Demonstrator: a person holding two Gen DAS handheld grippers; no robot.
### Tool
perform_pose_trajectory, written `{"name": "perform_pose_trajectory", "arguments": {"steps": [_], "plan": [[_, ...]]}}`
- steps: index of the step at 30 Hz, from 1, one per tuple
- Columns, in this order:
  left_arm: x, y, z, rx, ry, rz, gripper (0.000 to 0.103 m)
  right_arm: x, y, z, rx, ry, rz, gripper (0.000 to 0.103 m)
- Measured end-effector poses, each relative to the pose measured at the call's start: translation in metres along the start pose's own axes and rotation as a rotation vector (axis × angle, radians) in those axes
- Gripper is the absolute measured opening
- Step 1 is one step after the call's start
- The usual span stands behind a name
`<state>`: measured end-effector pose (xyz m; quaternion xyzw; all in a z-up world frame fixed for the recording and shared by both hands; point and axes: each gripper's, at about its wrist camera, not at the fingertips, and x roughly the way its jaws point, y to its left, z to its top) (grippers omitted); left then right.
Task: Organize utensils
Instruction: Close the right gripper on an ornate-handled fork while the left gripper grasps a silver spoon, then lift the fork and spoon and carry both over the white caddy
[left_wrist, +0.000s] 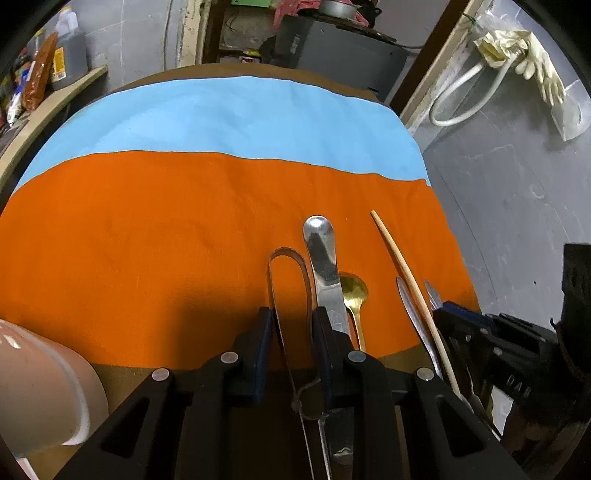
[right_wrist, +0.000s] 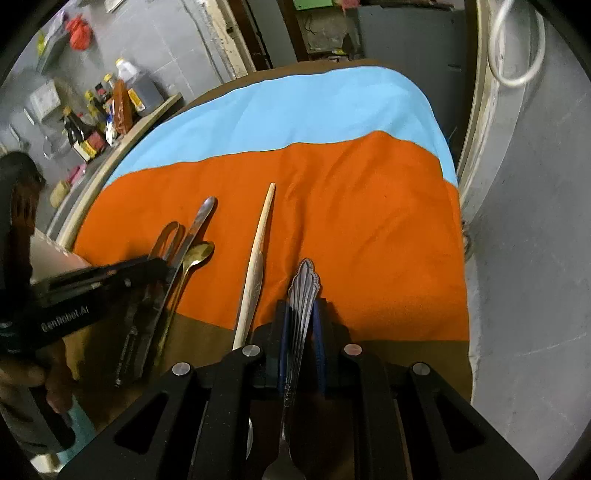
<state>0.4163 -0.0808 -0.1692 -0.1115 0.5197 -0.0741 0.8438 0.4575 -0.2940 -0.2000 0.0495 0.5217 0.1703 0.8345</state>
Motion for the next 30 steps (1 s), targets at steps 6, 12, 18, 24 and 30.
{"name": "perform_pose_trajectory", "arguments": {"steps": [6,12,18,24,30], "plan": [[0.004,0.001,0.005,0.004,0.020,-0.019,0.022,0.007,0.002,0.001,-0.021,0.054,0.003,0.013],[0.003,-0.002,0.001,0.010,-0.009,-0.003,0.021,0.010,0.022,0.004,-0.081,0.084,-0.082,0.013],[-0.011,-0.001,-0.008,-0.003,-0.034,-0.031,0.020,0.007,0.024,0.005,-0.043,0.069,-0.100,0.012],[-0.043,0.004,-0.024,-0.019,-0.120,-0.087,0.020,-0.020,0.012,-0.012,0.114,-0.078,0.007,0.012],[-0.076,-0.007,-0.037,0.040,-0.225,-0.128,0.020,-0.065,0.016,-0.038,0.156,-0.302,0.053,0.012]]}}
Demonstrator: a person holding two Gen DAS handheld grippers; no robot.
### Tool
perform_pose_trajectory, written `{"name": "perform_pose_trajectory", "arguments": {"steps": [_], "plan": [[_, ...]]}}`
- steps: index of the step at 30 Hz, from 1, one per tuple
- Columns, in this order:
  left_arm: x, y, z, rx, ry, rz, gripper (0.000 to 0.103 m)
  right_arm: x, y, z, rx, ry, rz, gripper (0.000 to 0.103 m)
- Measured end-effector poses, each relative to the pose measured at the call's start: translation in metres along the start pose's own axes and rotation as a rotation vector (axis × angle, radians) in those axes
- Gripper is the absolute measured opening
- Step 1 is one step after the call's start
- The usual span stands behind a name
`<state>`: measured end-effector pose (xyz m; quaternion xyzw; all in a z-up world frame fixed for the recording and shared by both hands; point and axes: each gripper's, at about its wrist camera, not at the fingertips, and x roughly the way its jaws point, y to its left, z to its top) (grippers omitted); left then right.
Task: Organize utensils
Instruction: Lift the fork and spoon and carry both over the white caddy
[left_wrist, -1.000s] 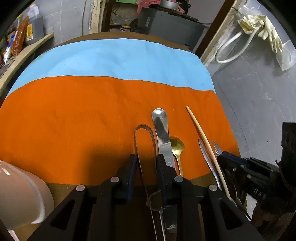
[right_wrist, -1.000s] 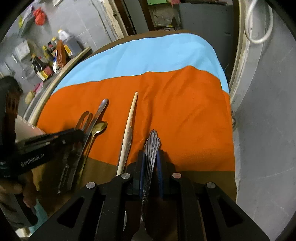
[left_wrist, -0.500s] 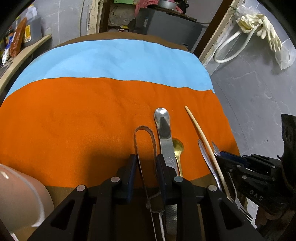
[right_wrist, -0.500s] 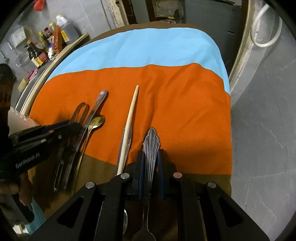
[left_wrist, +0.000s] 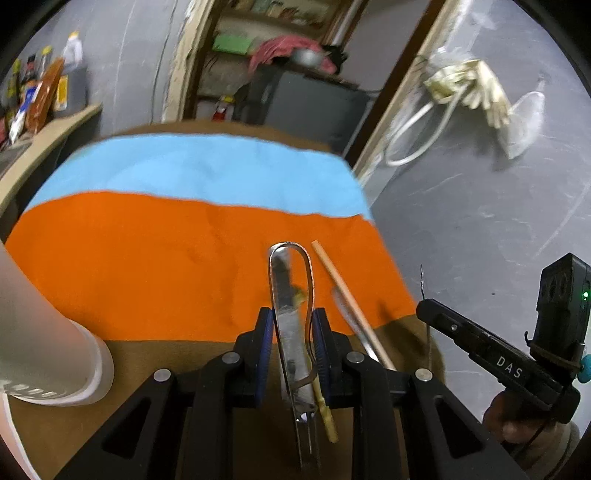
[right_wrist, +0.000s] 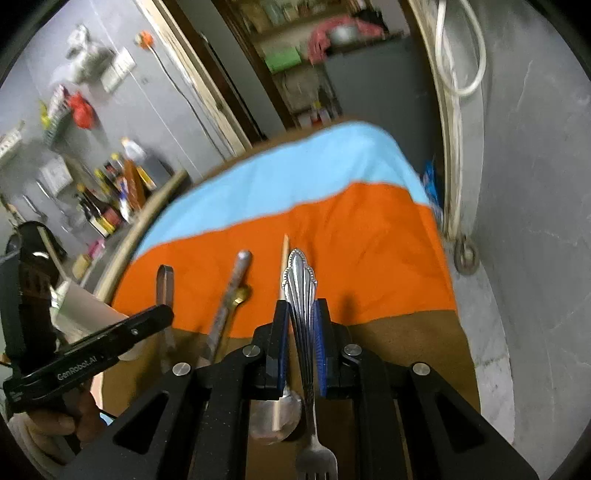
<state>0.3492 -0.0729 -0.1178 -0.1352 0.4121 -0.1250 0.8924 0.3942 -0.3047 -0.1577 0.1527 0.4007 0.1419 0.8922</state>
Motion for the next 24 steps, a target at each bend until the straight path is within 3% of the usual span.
{"name": "perform_pose_trajectory", "arguments": {"steps": [3,13,24], "plan": [[-0.011,-0.012,0.000,0.042,-0.044,-0.013,0.020,-0.014,0.007,-0.002,-0.021,-0.056,0.005,0.012],[-0.026,-0.028,-0.004,0.111,-0.091,-0.032,0.020,-0.030,0.003,-0.011,0.030,-0.112,0.012,0.012],[-0.041,-0.032,-0.006,0.153,-0.138,-0.028,0.020,-0.049,0.013,-0.019,0.004,-0.149,0.014,0.012]]}}
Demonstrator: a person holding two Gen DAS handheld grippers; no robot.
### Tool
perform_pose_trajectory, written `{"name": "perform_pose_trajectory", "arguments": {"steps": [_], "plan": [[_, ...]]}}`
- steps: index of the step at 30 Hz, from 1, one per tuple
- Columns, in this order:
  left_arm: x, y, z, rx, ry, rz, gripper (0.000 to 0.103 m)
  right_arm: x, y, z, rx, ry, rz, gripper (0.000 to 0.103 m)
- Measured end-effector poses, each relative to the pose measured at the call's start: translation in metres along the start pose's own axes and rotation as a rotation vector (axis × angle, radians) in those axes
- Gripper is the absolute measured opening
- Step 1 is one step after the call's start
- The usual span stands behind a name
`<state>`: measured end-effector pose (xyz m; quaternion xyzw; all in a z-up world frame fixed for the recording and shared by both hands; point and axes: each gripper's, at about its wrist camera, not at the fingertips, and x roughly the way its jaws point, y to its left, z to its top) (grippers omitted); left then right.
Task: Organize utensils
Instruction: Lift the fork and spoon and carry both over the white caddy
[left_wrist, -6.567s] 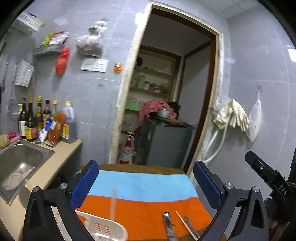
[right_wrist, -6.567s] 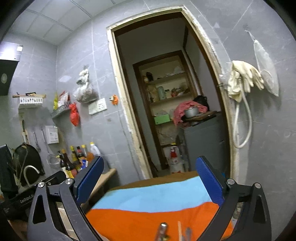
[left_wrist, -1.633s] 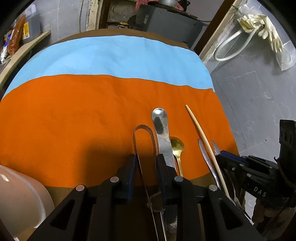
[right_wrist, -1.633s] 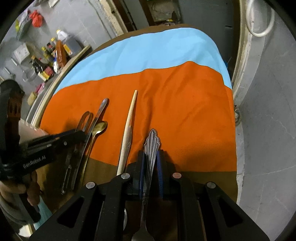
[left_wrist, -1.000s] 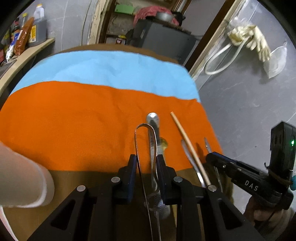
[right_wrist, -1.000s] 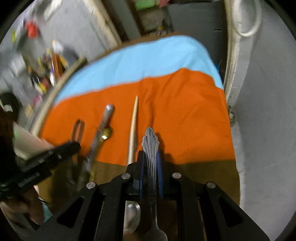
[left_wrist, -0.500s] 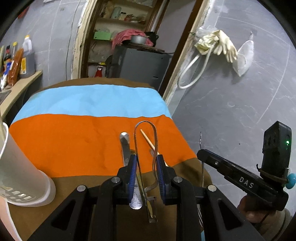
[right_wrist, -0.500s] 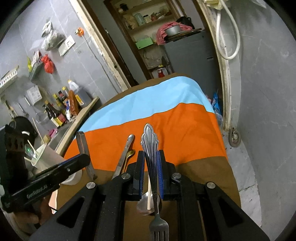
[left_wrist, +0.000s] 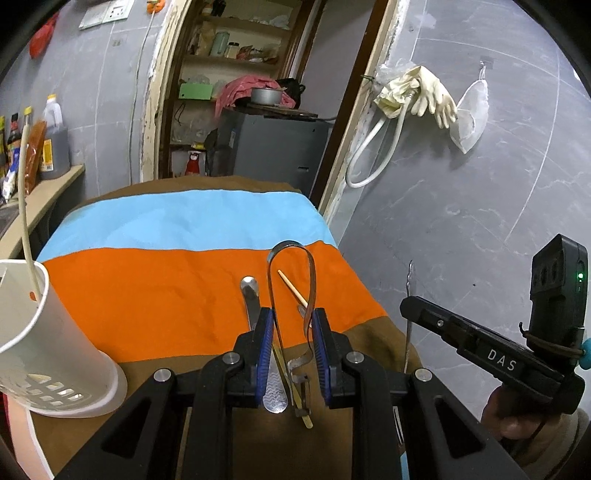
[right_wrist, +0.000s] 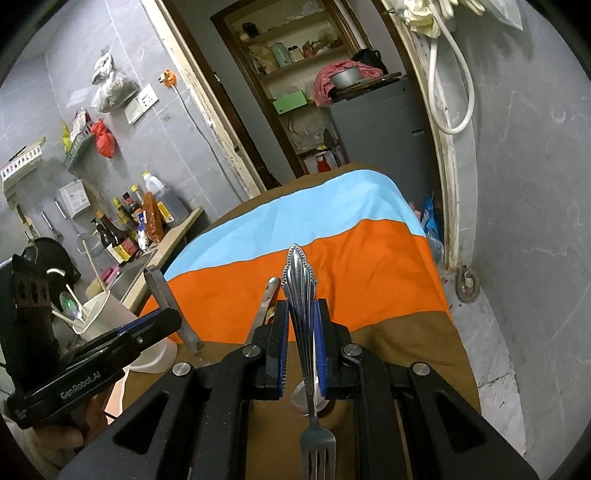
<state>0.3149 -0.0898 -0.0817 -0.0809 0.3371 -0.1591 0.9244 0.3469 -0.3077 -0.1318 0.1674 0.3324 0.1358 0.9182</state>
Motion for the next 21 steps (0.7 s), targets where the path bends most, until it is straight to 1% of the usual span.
{"name": "perform_pose_trajectory", "arguments": {"steps": [8,13,21], "plan": [[-0.007,0.000,0.001,0.026,-0.020,-0.006,0.020,-0.010,0.011,-0.002,-0.033,-0.011,0.005,0.012],[-0.011,0.002,0.001,0.030,-0.026,-0.010,0.020,-0.015,0.011,-0.003,-0.028,-0.016,0.004,0.012],[-0.022,0.004,0.008,0.028,-0.048,-0.018,0.020,-0.028,0.020,0.002,-0.031,-0.056,0.007,0.012]]}}
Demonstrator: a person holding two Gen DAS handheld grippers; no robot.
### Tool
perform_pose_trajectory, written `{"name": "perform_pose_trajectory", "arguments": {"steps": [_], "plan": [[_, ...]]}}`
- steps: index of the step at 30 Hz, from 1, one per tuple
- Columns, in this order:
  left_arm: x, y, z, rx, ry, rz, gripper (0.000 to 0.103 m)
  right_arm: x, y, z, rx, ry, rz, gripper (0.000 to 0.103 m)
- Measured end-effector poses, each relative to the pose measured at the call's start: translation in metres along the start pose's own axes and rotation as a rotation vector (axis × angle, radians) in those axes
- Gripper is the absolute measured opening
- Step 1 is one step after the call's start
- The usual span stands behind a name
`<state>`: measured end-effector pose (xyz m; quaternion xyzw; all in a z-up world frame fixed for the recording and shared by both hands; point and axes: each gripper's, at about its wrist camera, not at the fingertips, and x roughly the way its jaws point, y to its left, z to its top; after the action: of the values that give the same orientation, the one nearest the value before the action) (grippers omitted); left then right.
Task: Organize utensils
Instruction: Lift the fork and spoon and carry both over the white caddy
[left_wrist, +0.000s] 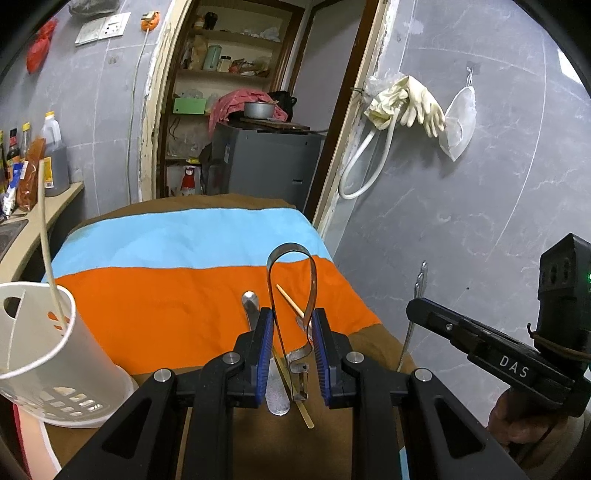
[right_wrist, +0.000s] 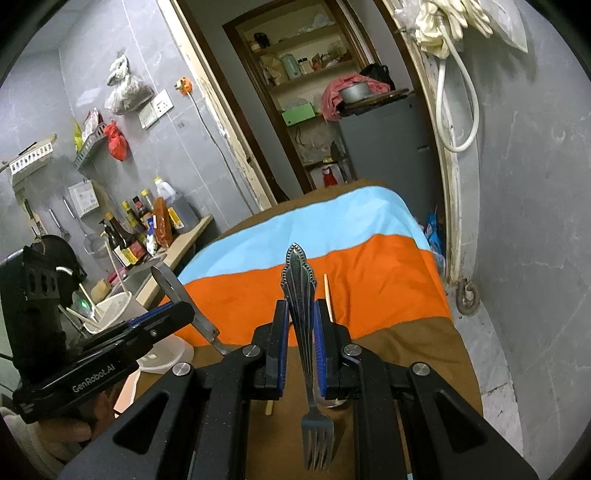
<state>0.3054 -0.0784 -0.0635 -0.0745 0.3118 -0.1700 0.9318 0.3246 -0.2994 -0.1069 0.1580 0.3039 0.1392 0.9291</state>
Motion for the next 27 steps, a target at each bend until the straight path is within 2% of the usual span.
{"name": "perform_pose_trajectory", "arguments": {"steps": [12,13,27], "plan": [[-0.027,0.009,0.011,-0.001,-0.047,0.000,0.020,-0.014,0.035,0.009,-0.045,-0.061,0.022,0.010],[-0.030,0.010,0.012,-0.002,-0.051,0.001,0.020,-0.015,0.037,0.009,-0.048,-0.063,0.026,0.003],[-0.072,0.023,0.019,-0.027,-0.093,0.018,0.020,-0.032,0.079,0.013,-0.114,-0.095,0.055,0.002]]}}
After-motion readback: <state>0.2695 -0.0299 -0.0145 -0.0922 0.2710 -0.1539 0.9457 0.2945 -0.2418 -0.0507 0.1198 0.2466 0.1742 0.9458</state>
